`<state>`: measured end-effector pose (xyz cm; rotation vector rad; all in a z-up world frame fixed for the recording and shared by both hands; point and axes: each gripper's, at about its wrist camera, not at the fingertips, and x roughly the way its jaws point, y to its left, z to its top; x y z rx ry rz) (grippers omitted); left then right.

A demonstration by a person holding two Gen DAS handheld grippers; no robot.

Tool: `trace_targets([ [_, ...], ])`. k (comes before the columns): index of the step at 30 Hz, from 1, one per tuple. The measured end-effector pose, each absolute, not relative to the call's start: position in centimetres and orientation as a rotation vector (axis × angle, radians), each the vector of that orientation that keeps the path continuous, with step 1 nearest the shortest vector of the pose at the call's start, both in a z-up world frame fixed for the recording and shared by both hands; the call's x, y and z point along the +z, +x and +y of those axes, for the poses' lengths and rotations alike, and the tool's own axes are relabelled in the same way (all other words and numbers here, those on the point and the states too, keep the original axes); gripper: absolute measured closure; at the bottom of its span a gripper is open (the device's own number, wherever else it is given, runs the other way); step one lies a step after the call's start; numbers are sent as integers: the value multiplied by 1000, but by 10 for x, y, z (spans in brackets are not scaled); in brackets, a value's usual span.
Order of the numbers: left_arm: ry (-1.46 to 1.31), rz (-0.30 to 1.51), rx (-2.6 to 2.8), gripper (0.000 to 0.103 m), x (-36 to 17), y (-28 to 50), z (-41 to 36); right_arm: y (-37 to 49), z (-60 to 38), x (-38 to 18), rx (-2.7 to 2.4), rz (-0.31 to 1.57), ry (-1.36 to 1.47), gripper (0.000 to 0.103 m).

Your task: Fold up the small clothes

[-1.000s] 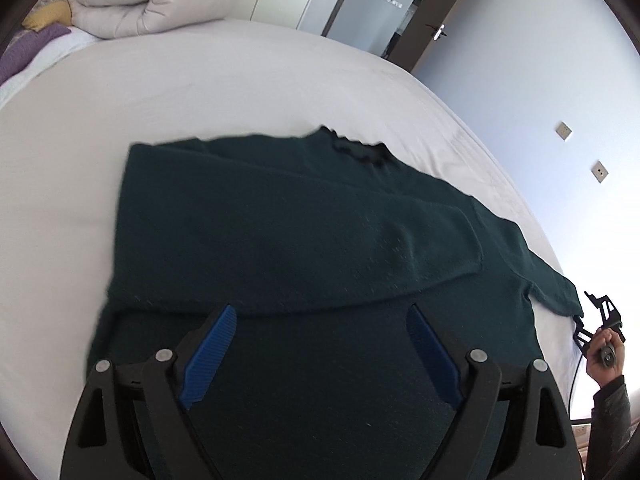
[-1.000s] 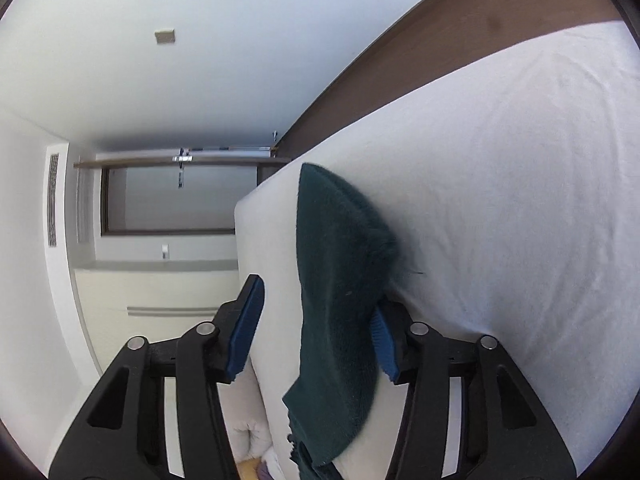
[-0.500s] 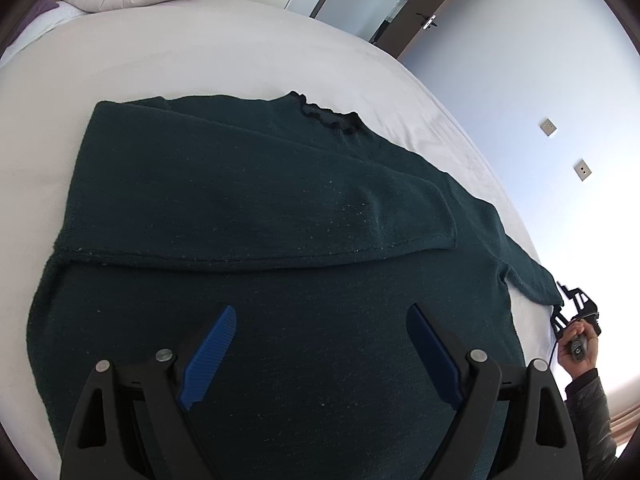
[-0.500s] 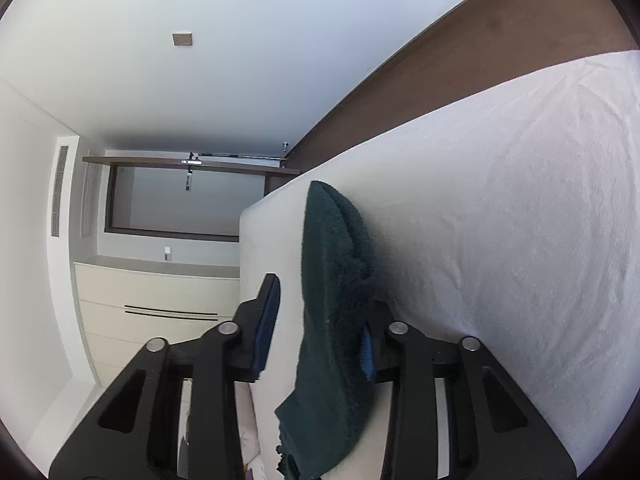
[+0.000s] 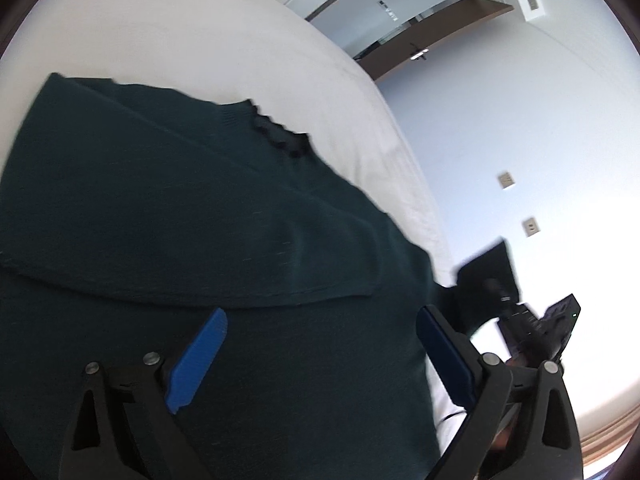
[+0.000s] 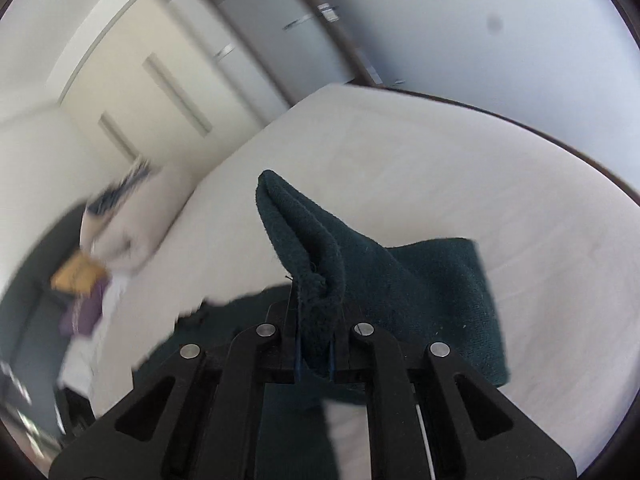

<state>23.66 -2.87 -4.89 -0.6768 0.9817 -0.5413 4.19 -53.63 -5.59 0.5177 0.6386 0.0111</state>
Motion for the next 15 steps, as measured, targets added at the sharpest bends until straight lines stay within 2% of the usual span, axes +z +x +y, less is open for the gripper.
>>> trace_targets([
  [4, -778, 1027, -623, 1, -57, 249, -44, 52, -370, -95, 177, 776, 183, 95],
  [7, -863, 1073, -652, 1, -70, 259, -53, 35, -310, -132, 222, 852, 145, 95],
  [10, -909, 1112, -676, 1, -81, 270, -64, 23, -291, -161, 235, 886, 139, 95],
  [15, -909, 1193, -682, 1, -94, 280, -87, 58, -321, -168, 252, 921, 183, 92],
])
